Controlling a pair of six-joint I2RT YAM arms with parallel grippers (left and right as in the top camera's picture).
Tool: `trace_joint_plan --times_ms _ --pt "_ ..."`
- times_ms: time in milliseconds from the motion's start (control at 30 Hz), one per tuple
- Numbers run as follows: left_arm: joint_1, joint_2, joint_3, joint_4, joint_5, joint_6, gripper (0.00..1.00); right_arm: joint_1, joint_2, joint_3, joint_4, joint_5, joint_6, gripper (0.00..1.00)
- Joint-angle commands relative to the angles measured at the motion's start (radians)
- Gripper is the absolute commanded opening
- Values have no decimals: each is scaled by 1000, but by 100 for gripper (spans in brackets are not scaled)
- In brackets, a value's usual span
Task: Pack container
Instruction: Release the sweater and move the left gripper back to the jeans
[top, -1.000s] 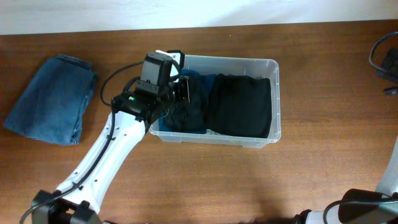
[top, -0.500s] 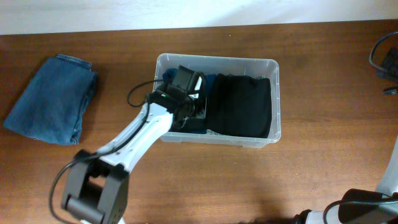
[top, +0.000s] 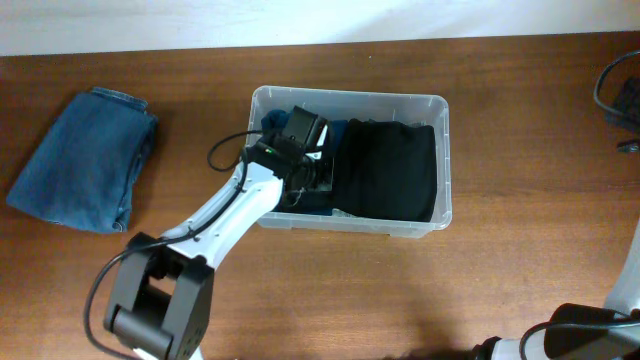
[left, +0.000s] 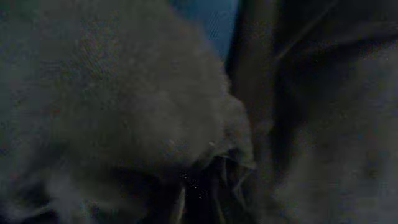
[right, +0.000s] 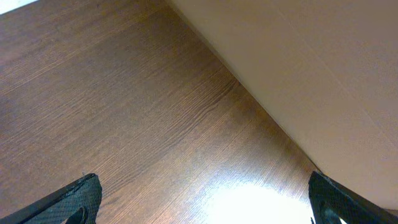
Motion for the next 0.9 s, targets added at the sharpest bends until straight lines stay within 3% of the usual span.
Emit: trace_joint_plan --times_ms 0,33,67,167,267,467,600,867 --pt "14 -139 52 0 -73 4 24 -2 1 5 1 13 15 98" --pt "19 -163 52 -1 -91 4 41 -2 1 5 1 12 15 98" --pt "29 -193 52 -9 -119 3 48 -2 1 5 1 12 15 99" --pt "74 -269 52 -50 -198 3 56 -2 1 5 1 12 15 98" --pt "146 -327 52 -103 -253 3 74 -2 1 5 1 13 15 99" --pt "373 -399 52 -233 -236 -50 87 -2 1 5 1 13 15 99" --pt "547 -402 52 -286 -98 -50 98 -2 1 5 1 12 15 98" --pt "859 -397 24 -314 193 -11 99 -2 1 5 1 12 15 98"
